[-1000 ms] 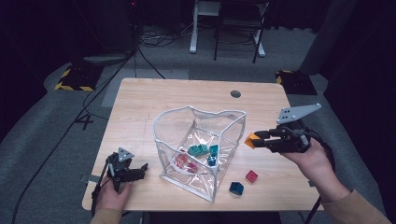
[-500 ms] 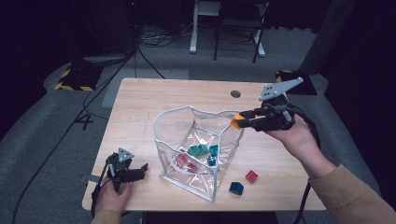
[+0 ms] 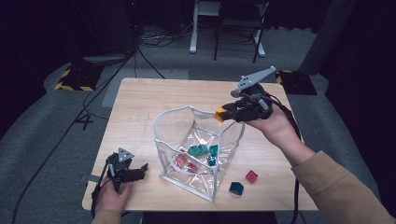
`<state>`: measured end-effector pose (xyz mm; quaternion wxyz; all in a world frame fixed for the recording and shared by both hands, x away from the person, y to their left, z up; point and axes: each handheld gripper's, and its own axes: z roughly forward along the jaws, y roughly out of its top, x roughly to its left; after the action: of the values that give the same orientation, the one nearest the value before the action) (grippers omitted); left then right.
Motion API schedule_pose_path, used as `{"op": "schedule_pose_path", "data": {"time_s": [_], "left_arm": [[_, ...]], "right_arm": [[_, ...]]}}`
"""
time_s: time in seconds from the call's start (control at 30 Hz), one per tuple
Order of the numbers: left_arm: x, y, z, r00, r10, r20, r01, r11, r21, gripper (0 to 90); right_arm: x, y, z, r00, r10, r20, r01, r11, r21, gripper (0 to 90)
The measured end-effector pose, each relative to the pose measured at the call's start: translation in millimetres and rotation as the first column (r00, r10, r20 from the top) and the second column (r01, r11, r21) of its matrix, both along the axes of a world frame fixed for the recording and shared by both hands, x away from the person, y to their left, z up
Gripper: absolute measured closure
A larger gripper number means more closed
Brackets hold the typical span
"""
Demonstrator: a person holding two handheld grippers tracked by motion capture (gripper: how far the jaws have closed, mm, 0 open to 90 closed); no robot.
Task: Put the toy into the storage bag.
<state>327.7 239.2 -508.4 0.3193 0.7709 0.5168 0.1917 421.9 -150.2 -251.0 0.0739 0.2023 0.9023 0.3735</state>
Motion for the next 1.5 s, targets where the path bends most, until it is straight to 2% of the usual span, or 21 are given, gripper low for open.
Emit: {"op": "schedule_pose_path", "data": {"time_s": [0.27,0.57,0.77,0.9,1.07,1.3,1.43,1.5], "left_arm": [[0.3,-0.1,0.0,1.0000,0.002,0.001,-0.002,1.0000,0.000,15.0],[0.3,-0.1,0.0,1.0000,0.002,0.001,-0.002,1.0000,0.000,15.0],[0.8,-0.7,0.2,1.0000,0.009,-0.003,-0.009,1.0000,0.001,14.9],[0.9,-0.7,0.2,1.0000,0.009,-0.003,-0.009,1.0000,0.001,14.9],[0.9,-0.7,0.2,0.9999,0.010,-0.003,-0.010,1.0000,0.001,14.9],[1.1,-0.8,0.1,0.9999,0.011,-0.003,-0.011,0.9999,0.000,14.9],[1.1,-0.8,0.1,0.9999,0.011,-0.003,-0.011,0.9999,0.000,14.9],[1.0,-0.8,0.1,0.9999,0.011,-0.003,-0.011,0.9999,0.000,14.9]], "right_arm": [[12.6,25.1,-14.1,0.9992,0.012,-0.039,-0.013,1.000,-0.028,66.7],[17.9,55.5,-26.5,0.9971,0.038,-0.066,-0.042,0.997,-0.069,66.7],[19.2,77.4,-35.2,0.9939,0.067,-0.088,-0.077,0.990,-0.118,66.7],[21.3,92.4,-41.6,0.9898,0.076,-0.120,-0.094,0.984,-0.151,66.7],[21.5,109.9,-54.7,0.9827,0.097,-0.158,-0.129,0.969,-0.211,66.7],[21.1,123.9,-67.7,0.9731,0.078,-0.217,-0.140,0.948,-0.286,66.7],[20.6,127.5,-72.7,0.9710,0.075,-0.227,-0.148,0.934,-0.326,66.7],[20.2,128.2,-74.1,0.9695,0.073,-0.234,-0.150,0.931,-0.333,66.5]]}}
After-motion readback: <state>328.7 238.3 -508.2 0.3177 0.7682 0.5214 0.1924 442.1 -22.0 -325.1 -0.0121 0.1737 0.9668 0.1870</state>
